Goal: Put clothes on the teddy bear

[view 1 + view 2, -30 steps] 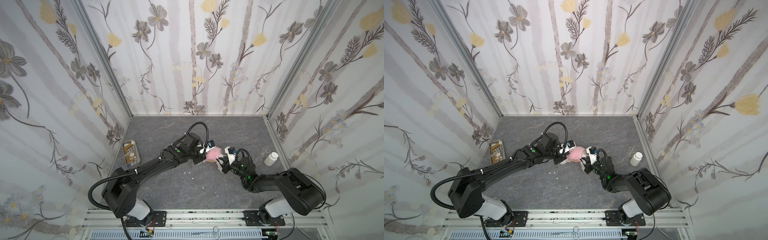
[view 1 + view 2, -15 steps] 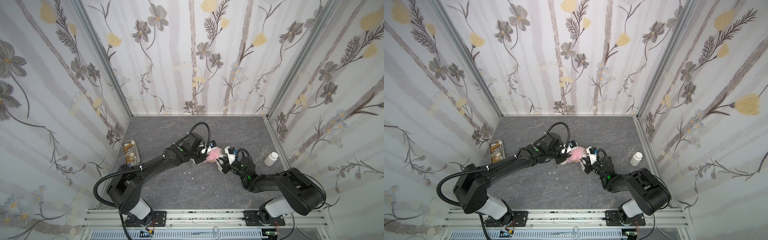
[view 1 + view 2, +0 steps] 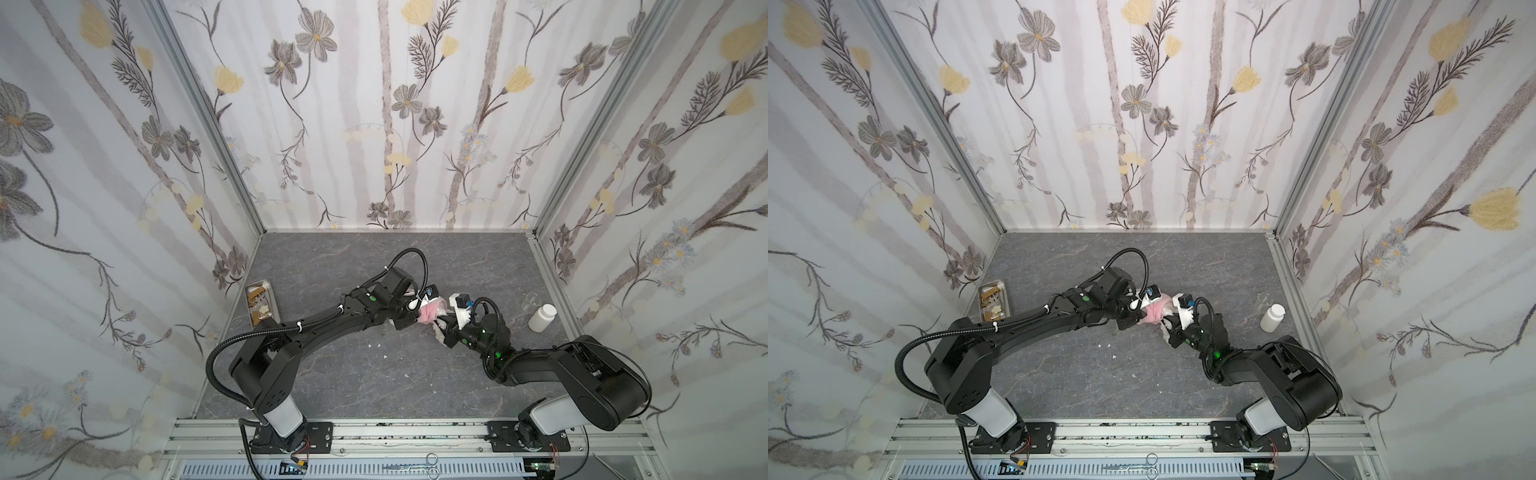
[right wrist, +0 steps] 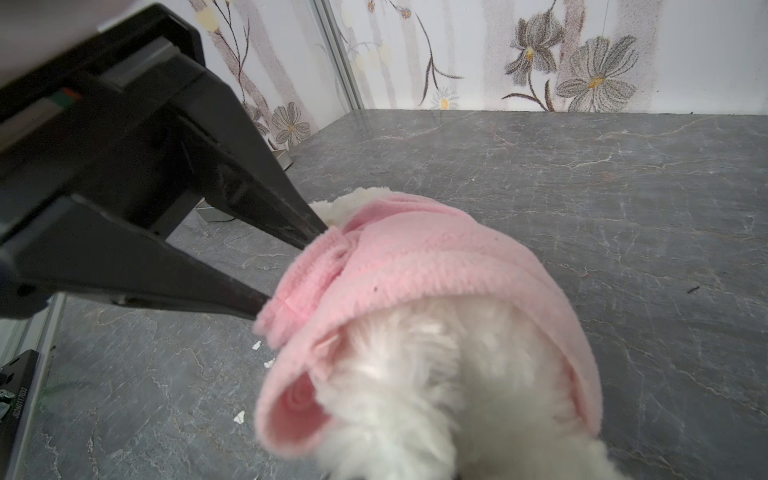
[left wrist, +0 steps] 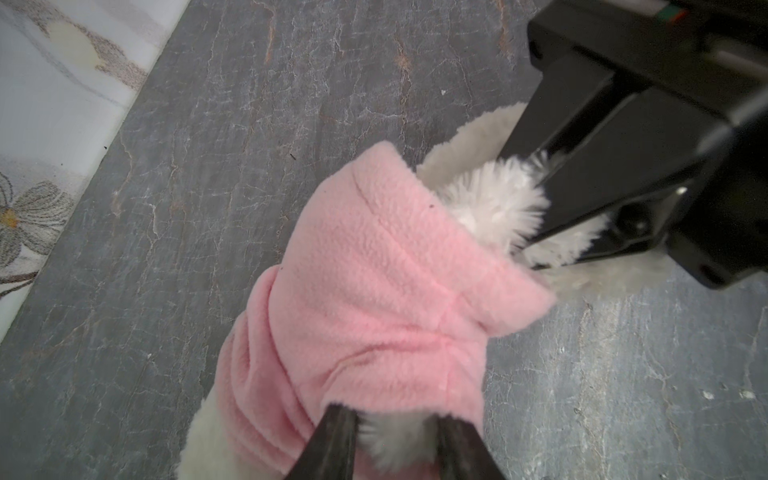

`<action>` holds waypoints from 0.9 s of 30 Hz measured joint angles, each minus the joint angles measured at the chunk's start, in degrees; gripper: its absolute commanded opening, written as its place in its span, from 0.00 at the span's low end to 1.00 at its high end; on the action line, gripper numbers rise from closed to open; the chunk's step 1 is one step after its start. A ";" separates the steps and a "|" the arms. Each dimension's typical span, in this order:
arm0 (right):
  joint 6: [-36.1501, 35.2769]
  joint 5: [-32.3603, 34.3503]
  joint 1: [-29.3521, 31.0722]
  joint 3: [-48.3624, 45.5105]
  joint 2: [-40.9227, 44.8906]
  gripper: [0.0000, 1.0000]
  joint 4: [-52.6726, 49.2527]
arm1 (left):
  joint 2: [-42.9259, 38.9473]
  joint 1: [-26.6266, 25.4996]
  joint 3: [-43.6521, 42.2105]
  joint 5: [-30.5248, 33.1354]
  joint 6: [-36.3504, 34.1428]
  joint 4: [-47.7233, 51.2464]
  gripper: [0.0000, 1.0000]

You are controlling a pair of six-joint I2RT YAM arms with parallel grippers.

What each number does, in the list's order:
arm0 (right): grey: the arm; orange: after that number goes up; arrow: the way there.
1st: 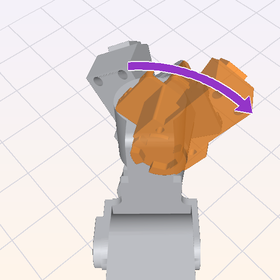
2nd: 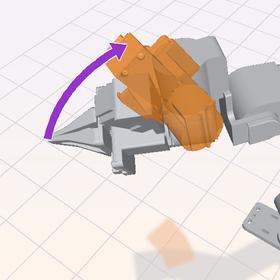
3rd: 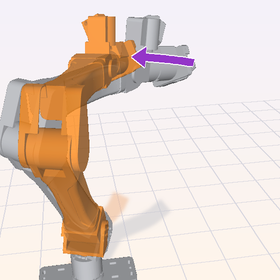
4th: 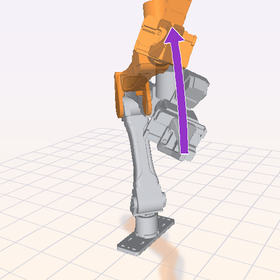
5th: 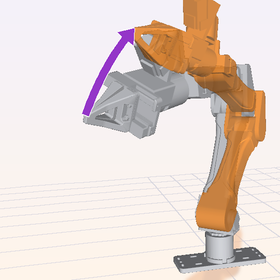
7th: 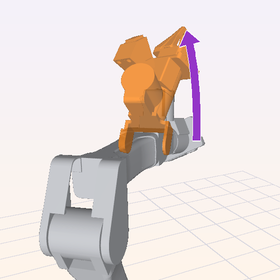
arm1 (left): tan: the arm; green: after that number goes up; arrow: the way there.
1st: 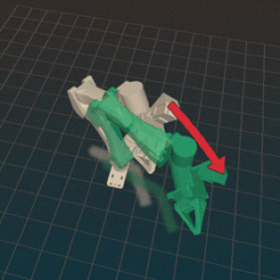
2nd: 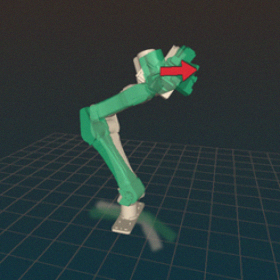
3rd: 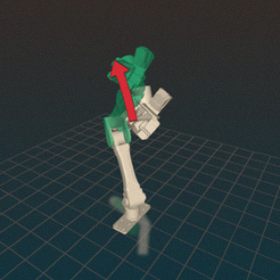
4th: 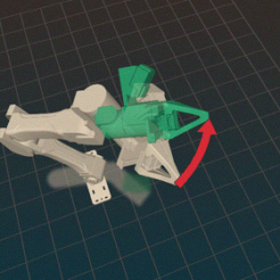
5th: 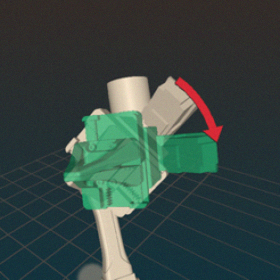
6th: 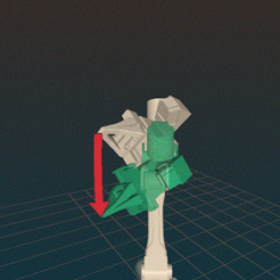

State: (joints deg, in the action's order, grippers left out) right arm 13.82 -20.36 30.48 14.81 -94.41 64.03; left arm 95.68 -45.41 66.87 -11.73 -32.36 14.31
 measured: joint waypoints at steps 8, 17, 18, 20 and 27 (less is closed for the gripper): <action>1.18 0.85 0.70 -0.26 -1.55 0.00 0.81 | 4.04 -0.04 2.86 0.31 -0.17 0.20 0.22; 2.16 1.03 1.01 -0.50 -2.43 0.00 1.44 | 6.40 0.15 5.16 -0.39 2.29 0.02 0.00; 2.19 1.03 0.96 -0.76 -2.40 0.00 1.70 | 6.36 0.28 5.16 -0.66 2.84 0.04 0.00; 2.19 0.98 0.55 -1.36 -2.14 0.00 2.19 | 5.66 0.52 4.59 -1.22 4.11 -0.39 0.00; 5.38 -0.11 -2.40 -4.24 -0.85 0.00 4.96 | -3.04 1.79 -3.58 -2.89 7.74 -5.79 0.00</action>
State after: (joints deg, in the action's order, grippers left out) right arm 19.20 -20.47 28.08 10.57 -95.26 68.99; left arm 92.64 -43.62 63.29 -14.61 -24.62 8.51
